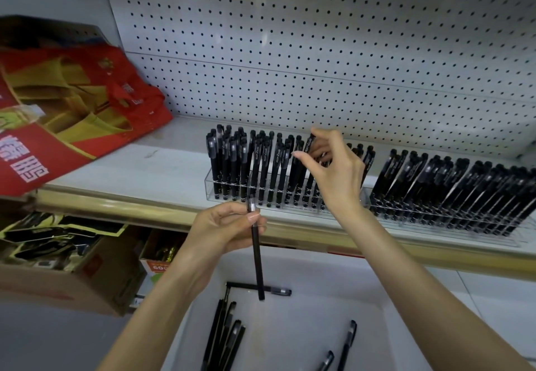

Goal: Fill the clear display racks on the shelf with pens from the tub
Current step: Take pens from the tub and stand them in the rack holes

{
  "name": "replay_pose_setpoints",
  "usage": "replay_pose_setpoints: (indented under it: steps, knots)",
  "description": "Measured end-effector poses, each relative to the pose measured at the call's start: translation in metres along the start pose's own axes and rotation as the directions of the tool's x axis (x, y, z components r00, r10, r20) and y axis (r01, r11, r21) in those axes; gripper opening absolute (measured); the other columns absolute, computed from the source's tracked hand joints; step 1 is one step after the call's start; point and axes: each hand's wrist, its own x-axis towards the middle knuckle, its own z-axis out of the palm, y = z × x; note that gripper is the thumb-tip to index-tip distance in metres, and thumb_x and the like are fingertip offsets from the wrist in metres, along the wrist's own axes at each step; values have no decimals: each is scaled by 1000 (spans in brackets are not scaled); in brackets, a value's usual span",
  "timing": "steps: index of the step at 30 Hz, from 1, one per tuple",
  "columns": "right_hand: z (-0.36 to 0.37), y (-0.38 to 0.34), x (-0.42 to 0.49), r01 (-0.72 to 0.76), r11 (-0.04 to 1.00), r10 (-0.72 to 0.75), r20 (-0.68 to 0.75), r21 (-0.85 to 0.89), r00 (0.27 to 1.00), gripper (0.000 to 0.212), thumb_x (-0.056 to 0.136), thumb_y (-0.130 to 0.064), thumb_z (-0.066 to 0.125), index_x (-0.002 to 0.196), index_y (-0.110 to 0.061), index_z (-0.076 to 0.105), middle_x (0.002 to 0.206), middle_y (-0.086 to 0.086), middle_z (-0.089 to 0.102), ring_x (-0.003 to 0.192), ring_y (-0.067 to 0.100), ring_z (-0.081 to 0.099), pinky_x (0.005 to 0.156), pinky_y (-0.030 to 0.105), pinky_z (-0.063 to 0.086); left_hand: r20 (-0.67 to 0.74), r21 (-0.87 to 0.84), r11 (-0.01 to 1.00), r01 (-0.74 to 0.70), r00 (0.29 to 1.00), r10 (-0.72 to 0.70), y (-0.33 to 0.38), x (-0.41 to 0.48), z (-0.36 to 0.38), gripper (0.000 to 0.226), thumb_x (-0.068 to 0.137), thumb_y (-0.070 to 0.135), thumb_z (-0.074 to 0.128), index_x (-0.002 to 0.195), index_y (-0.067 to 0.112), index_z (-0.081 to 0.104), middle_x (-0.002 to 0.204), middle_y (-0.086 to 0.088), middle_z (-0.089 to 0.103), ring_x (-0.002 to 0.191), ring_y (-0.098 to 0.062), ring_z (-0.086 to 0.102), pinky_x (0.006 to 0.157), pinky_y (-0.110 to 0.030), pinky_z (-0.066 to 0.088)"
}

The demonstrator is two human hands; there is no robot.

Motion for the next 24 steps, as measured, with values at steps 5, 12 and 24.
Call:
replay_pose_setpoints:
  steps: [5,12,24]
  knots:
    - [2,8,-7,67,996,-63,66,-53,996,42,77,-37,71,106,-8,63,79,0,64,70,13,57,60,29,51,-6,-20,1000,9,1000,-10,-2,1,-1,24,72,17,70,91,3,66,92,-17,73,81,-23,72,66,-24,56]
    - [5,12,-9,169,967,-139,164,-188,977,42,75,-36,73,105,-7,64,82,4,58,75,21,53,64,32,45,-3,-9,1000,20,1000,-20,-5,1,3,18,71,18,70,86,9,68,92,-15,74,84,-24,72,70,-26,57]
    - [-18,-5,4,-5,998,16,201,-55,979,46,84,-48,60,116,-15,60,91,-4,48,75,5,46,67,17,41,-34,-8,1000,2,999,-2,-2,3,6,26,69,19,72,90,6,67,93,-11,74,84,-22,72,65,-22,56]
